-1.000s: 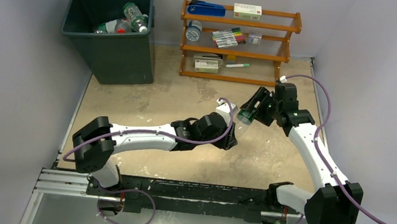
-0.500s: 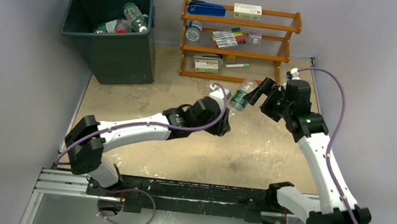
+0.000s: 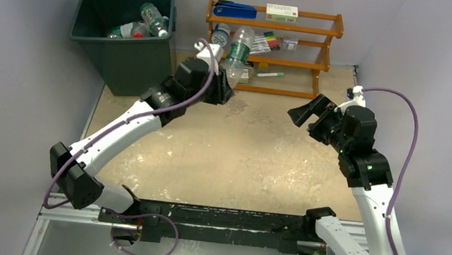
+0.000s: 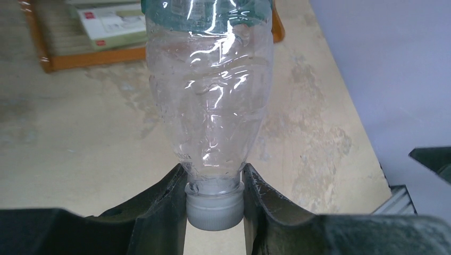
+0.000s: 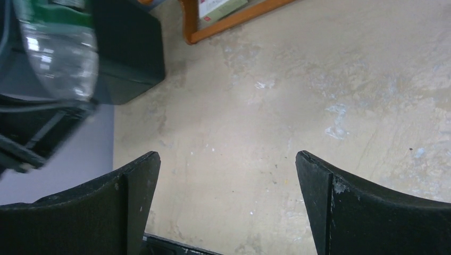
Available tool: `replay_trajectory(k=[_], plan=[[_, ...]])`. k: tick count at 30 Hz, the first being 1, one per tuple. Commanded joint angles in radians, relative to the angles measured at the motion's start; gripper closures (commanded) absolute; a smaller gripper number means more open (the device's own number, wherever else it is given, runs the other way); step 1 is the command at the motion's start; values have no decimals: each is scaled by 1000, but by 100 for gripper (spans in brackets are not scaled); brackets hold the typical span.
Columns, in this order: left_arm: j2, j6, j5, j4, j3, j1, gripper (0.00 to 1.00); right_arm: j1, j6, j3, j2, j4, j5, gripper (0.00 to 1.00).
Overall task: Put the plastic bottles in the bin
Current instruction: Pick up the plastic bottle at the center of the board, then place the plastic bottle in the trash bin.
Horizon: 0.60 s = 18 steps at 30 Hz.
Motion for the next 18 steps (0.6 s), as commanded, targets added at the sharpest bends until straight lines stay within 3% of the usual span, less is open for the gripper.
replay_trajectory(k=[1, 10, 18], plan=[[-38, 44, 20, -62, 134, 104, 100, 6, 8, -50, -12, 14, 26, 0], [0, -42, 129, -65, 341, 413, 100, 6, 8, -91, -42, -4, 15, 0], [27, -285, 283, 121, 306, 700, 100, 6, 8, -117, -61, -16, 10, 0]])
